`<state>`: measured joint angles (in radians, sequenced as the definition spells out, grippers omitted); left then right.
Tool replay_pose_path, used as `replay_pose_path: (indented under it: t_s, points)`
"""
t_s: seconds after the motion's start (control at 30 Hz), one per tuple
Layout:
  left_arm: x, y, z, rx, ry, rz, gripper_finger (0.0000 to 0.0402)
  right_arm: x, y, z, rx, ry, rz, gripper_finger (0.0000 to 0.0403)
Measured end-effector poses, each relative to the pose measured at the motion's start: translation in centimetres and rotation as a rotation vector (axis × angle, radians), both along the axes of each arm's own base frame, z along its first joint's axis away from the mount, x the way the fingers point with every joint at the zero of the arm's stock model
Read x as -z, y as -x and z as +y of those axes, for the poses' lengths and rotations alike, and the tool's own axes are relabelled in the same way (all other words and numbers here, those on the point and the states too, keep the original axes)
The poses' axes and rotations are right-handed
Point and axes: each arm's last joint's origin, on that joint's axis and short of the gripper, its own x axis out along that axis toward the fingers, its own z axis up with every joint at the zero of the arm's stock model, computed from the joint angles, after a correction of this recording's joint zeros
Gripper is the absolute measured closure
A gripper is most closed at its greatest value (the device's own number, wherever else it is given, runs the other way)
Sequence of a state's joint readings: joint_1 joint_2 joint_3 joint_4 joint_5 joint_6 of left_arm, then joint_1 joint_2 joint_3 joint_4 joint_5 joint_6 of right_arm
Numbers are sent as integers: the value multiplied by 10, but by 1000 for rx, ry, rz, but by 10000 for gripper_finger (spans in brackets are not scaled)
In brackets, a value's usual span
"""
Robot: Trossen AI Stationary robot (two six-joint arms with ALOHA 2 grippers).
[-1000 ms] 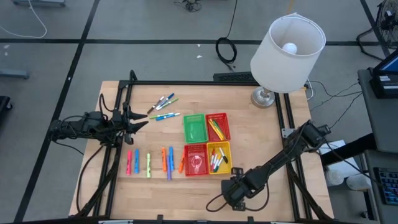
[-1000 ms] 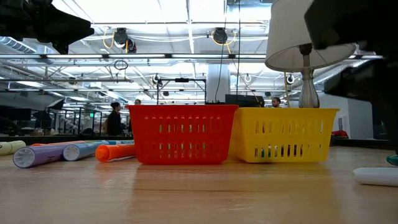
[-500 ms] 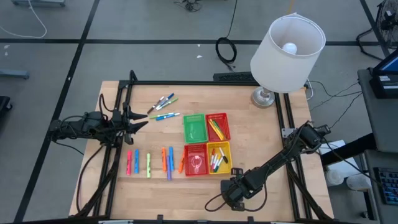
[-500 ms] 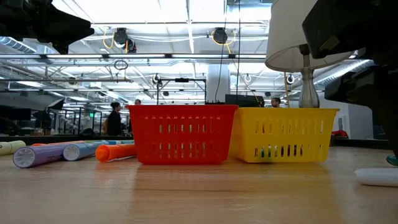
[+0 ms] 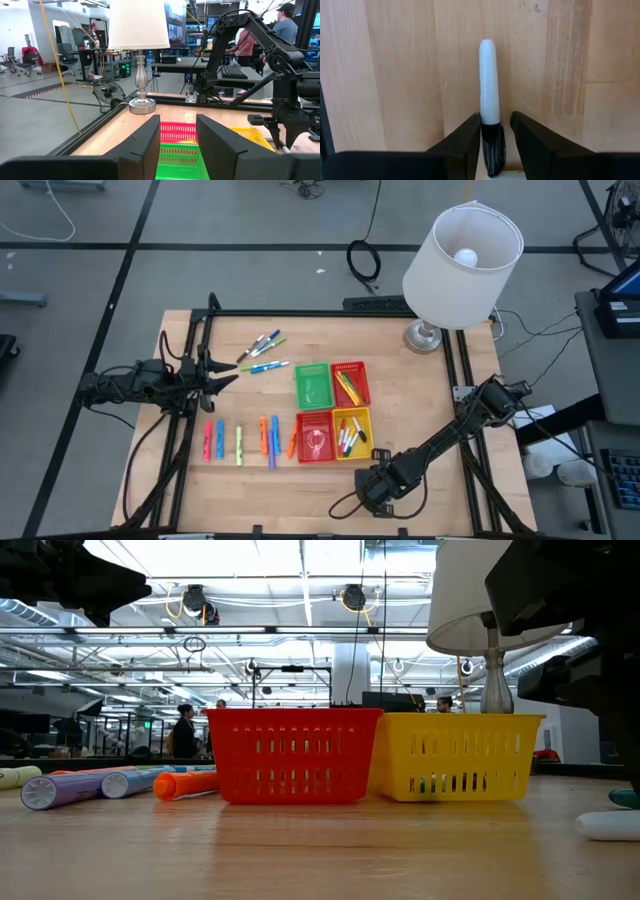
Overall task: Pick & Place Markers
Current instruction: Put the small black highlighter pen into the yellow bin
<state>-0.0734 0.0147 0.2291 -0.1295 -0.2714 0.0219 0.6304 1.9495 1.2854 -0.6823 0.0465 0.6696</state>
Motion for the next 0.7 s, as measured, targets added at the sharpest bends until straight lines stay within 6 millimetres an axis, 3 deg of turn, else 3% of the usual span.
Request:
replay_pose_path:
  t_s: [0.33,0.7]
  points:
    - [0,0,0,0,0,0,268,0,0,-1,-37,11,-2,302]
    - [0,0,0,0,0,0,268,0,0,-1,-79,18,-5,372]
